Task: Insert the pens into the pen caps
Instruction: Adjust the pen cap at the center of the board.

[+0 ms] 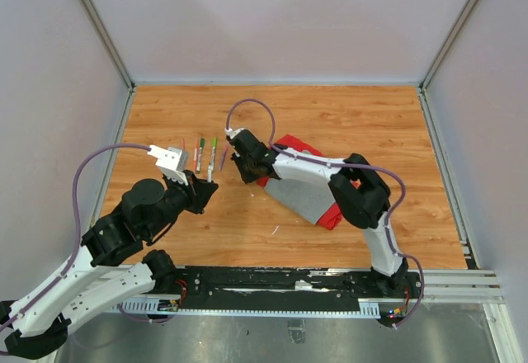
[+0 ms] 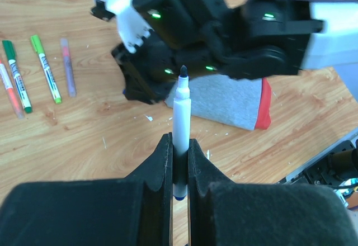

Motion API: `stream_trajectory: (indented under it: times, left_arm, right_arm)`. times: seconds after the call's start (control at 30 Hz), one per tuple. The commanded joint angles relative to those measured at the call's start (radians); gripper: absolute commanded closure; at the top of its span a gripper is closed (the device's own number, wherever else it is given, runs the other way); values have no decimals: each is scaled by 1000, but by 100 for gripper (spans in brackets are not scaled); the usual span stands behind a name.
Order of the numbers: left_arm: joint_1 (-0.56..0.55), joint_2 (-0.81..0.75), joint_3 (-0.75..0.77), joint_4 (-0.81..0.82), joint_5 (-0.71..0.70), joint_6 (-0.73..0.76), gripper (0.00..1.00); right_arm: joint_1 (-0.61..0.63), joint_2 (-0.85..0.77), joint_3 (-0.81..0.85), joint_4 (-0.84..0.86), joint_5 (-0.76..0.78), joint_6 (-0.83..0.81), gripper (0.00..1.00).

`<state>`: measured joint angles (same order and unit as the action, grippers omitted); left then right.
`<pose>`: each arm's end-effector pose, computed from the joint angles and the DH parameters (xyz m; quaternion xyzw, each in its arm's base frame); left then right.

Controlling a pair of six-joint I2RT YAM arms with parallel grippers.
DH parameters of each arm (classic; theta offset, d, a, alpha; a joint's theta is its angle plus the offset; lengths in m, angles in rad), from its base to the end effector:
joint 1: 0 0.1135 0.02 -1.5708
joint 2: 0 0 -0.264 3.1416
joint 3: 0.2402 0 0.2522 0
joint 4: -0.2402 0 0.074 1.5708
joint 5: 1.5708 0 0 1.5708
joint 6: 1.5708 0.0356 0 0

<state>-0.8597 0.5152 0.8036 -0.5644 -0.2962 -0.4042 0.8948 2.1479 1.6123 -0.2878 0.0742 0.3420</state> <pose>0.0810 -0.0781 0.3413 0.0914 0.7886 -0.2574 0.5508 0.3022 0.3726 0.1810 -0.2409 0.8987 0.1834 0.3173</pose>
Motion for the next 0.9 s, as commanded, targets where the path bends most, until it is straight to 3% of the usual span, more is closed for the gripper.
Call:
stream_trajectory:
  times: [0.0,0.23,0.47,0.87]
  left_arm:
    - [4,12,2,16,-20,9,99]
    - [4,83,76,-27,-30,34,99]
    - [4,84,69,-35,-49,69,100]
    - [4,51,8,14,-52,65,99]
  right_arm:
    - [74,-218,-184,77,-85,-78,99]
    - [163,-459,-501,-21,-29,4,100]
    - [236,-633,-670,-148,25,122,99]
    - [260,-575,-693,-240,24,197,97]
